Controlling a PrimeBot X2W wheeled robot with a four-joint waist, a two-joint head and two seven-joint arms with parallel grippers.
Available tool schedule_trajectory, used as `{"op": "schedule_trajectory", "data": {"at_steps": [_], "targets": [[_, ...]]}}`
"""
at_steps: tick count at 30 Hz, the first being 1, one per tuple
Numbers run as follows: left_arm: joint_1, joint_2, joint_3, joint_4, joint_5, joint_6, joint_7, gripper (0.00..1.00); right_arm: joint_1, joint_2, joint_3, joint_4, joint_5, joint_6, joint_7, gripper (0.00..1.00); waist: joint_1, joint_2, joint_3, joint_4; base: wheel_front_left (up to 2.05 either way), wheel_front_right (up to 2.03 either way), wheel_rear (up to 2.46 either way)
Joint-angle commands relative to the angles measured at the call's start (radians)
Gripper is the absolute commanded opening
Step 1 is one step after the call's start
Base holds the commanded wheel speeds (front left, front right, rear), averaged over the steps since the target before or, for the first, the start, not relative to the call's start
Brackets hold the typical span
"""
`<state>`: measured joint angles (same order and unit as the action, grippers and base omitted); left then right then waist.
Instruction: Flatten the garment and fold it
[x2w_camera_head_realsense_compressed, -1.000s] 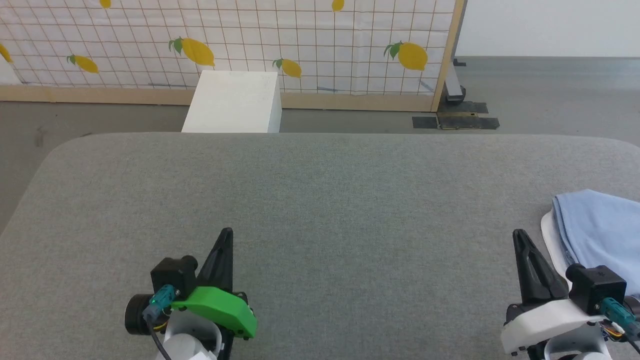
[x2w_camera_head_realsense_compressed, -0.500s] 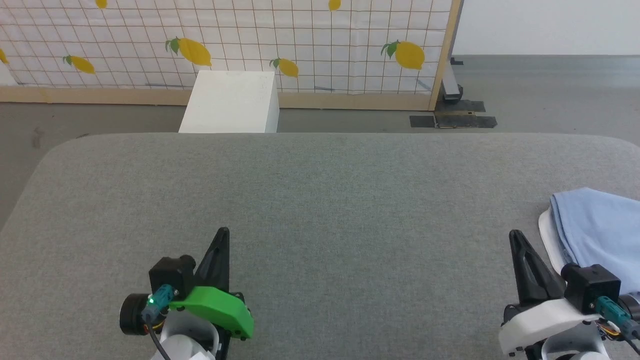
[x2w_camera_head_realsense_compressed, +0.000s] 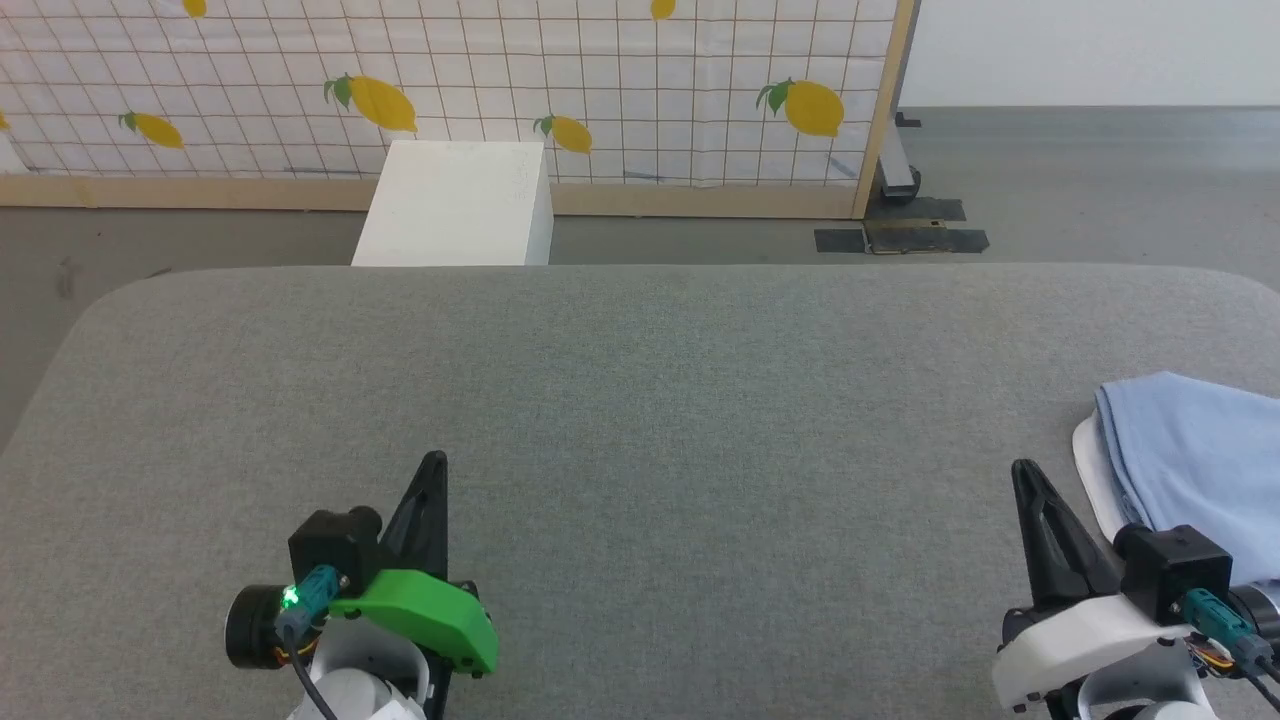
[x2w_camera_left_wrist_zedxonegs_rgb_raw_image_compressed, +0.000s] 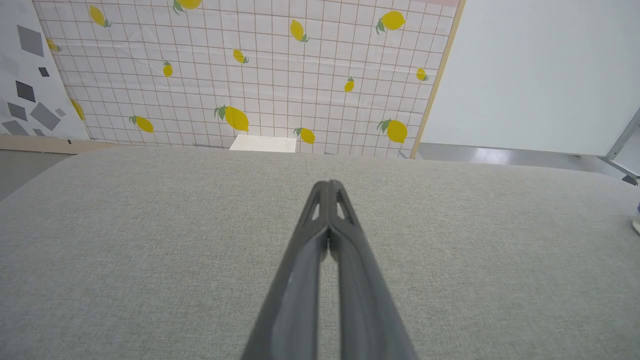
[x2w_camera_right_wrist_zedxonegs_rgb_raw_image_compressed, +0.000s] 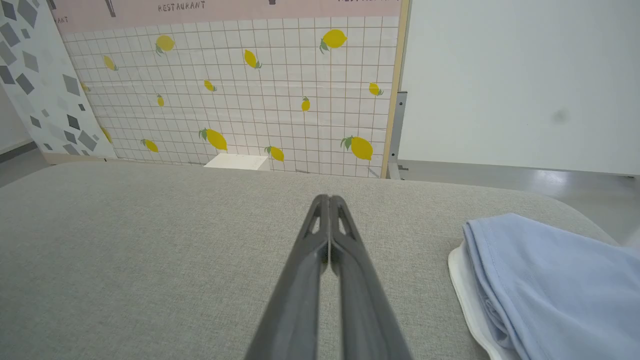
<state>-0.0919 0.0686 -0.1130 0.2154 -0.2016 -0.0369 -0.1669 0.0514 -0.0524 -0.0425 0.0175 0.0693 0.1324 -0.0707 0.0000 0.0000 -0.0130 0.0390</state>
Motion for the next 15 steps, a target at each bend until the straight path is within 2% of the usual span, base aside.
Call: {"op": "schedule_trajectory", "data": {"at_steps": [1, 15], "targets": [[0.017, -0.004, 0.005, -0.01, 0.018, 0.007, 0.009, 0.0, -0.016, 0.001, 0.002, -0.005, -0.008, -0.001, 0.004, 0.0, 0.0, 0.0, 0.0, -0.001, 0.0, 0.0, 0.0], [0.03, -0.007, 0.024, -0.046, 0.05, 0.012, 0.036, 0.0, -0.023, 0.001, 0.009, -0.007, -0.018, -0.001, 0.015, 0.0, 0.0, 0.0, 0.002, -0.007, 0.0, 0.0, 0.0]]}}
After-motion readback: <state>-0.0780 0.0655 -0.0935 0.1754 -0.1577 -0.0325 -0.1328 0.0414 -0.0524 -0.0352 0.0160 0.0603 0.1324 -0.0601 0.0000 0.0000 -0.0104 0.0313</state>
